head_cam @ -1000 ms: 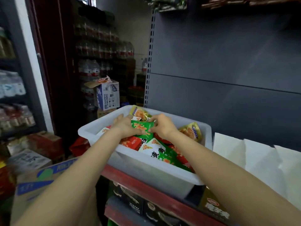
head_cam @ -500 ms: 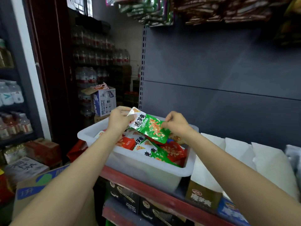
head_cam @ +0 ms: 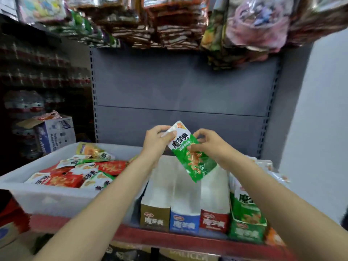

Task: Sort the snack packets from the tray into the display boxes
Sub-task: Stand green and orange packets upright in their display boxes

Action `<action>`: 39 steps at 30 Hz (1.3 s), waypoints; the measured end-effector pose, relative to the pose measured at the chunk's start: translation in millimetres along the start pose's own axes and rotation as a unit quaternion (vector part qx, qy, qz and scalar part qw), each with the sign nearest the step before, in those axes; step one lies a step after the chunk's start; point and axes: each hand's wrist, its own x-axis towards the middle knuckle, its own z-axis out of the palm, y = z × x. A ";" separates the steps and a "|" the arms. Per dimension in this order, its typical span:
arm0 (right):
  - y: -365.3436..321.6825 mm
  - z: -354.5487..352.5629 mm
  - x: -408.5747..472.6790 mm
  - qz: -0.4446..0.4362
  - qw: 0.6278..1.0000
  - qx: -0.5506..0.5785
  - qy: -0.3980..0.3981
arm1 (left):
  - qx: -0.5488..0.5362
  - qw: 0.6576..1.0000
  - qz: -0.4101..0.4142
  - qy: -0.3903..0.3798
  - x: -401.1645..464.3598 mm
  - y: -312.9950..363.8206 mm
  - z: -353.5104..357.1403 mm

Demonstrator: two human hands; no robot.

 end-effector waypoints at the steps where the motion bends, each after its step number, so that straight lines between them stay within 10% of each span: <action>1: 2.8 -14.8 -4.9 0.000 1.000 0.006 0.026 | -0.012 1.000 -0.005 -0.017 -1.7 1.4 18.2; 12: 47.5 -126.9 -30.6 -0.095 0.961 0.081 0.246 | 0.168 0.968 -0.006 -0.188 -30.5 -15.6 117.1; 26: 67.0 -131.6 -45.4 -0.096 0.977 -0.122 0.143 | 0.155 0.957 -0.049 -0.240 -46.8 -14.6 122.9; 39: 69.8 -126.1 -48.3 -0.091 0.917 -0.368 0.125 | 0.148 0.962 -0.060 -0.221 -49.8 -14.0 127.6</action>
